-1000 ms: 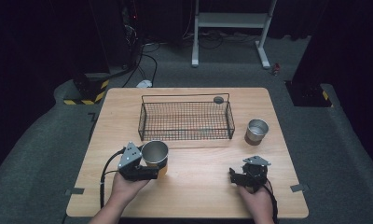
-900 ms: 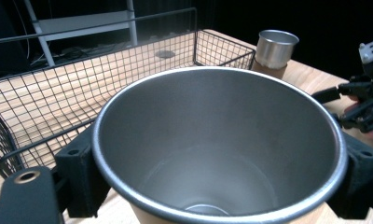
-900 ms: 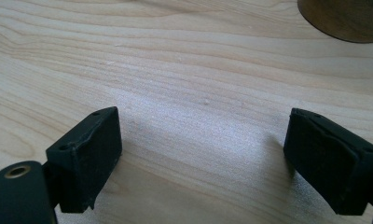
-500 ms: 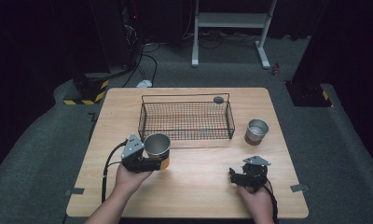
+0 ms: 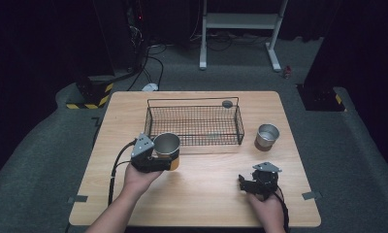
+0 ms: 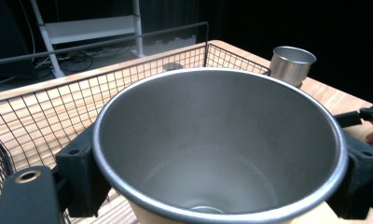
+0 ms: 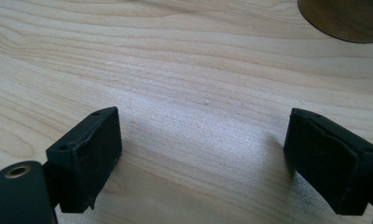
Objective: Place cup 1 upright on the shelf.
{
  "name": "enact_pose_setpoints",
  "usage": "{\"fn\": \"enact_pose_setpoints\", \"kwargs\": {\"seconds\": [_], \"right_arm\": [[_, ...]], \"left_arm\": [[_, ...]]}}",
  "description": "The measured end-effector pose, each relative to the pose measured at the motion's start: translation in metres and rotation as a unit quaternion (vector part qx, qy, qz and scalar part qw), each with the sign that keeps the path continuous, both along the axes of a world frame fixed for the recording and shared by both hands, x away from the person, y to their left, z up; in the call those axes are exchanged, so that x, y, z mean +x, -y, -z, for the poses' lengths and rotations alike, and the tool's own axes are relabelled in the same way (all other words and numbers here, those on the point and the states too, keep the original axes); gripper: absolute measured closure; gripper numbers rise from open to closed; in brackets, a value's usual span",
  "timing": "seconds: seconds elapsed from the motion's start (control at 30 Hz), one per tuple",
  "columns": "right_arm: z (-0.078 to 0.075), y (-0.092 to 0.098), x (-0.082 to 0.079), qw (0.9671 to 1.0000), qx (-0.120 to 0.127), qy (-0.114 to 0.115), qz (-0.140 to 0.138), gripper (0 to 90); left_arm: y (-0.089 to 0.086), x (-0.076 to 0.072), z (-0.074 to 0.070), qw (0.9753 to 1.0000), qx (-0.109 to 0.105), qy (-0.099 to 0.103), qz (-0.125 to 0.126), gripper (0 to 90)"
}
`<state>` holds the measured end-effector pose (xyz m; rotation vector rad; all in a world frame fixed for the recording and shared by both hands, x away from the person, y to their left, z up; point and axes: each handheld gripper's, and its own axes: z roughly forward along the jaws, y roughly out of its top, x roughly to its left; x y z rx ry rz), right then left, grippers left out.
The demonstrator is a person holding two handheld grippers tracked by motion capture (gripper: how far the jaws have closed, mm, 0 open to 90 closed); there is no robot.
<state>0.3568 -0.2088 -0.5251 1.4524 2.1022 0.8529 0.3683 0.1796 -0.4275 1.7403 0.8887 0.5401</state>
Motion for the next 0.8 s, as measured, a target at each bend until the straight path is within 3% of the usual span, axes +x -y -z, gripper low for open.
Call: {"fn": "enact_pose_setpoints", "kwargs": {"seconds": [0.6,0.8], "right_arm": [[0.0,0.0,0.0,1.0,-0.001,0.001,-0.001,11.0],[0.0,0.0,0.0,1.0,-0.001,0.001,-0.001,11.0]], "left_arm": [[0.015,0.024,-0.022,1.0,-0.002,0.004,0.003,13.1],[0.013,0.033,-0.027,0.9997,-0.022,0.002,-0.003,13.1]]}}
